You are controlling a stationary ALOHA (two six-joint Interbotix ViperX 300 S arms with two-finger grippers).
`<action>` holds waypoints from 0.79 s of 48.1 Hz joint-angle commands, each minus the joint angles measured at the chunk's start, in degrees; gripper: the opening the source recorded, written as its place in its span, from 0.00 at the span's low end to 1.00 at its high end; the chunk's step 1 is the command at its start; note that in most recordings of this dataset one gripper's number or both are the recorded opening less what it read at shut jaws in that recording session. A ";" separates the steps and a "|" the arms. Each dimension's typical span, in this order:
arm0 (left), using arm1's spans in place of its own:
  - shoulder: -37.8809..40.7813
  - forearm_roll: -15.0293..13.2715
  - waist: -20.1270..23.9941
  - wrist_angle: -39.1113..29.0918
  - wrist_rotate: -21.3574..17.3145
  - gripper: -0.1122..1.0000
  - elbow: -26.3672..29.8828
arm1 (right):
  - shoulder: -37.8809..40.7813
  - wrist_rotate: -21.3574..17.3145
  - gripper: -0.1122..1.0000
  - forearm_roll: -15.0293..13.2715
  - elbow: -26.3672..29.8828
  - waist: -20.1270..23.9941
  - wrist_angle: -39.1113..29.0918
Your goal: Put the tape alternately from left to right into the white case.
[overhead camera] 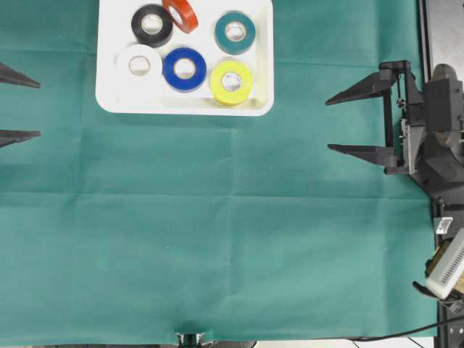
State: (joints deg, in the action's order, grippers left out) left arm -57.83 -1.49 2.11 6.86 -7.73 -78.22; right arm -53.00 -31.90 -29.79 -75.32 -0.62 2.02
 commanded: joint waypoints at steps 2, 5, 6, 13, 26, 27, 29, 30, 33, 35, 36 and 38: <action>-0.26 -0.09 0.18 0.26 0.00 0.92 0.44 | -1.49 -0.09 0.72 0.18 -0.09 -0.09 0.35; -0.62 -0.09 0.18 0.26 0.00 0.93 0.35 | -2.37 -0.18 0.72 0.18 -0.53 -0.09 0.26; -0.79 -0.09 0.18 0.26 0.00 0.92 0.26 | -2.64 -0.09 0.72 0.18 -0.62 -0.09 0.26; -2.02 -0.09 0.18 0.26 0.00 0.93 -0.18 | -4.48 -0.18 0.72 0.18 -1.58 -0.09 0.35; -3.96 -0.09 0.18 -0.26 0.00 0.92 -0.88 | -6.24 -0.18 0.72 1.14 -2.46 -0.09 0.44; -4.04 -0.09 0.18 -0.44 0.00 0.92 -0.79 | -6.33 -0.18 0.72 1.14 -2.46 -0.18 0.44; -4.48 -0.09 0.18 -0.88 0.00 0.93 -0.88 | -6.42 -0.18 0.72 1.14 -2.64 -0.09 0.44; -4.75 -0.09 0.18 -1.05 0.09 0.93 -0.88 | -6.50 -0.18 0.72 1.14 -2.72 -0.09 0.44; -5.27 -0.09 0.18 -1.67 0.09 0.92 -0.79 | -6.68 -0.18 0.71 1.14 -2.81 -0.09 0.44; -5.45 -0.09 0.18 -1.93 0.18 0.93 -0.88 | -6.77 -0.18 0.71 1.14 -2.81 -0.18 0.44; -5.63 -0.09 0.18 -2.11 0.18 0.93 -0.88 | -6.77 -0.18 0.71 1.14 -2.81 -0.09 0.44; -5.89 0.00 0.18 -2.37 0.26 0.92 -0.88 | -6.94 -0.18 0.71 1.23 -2.81 -0.09 0.44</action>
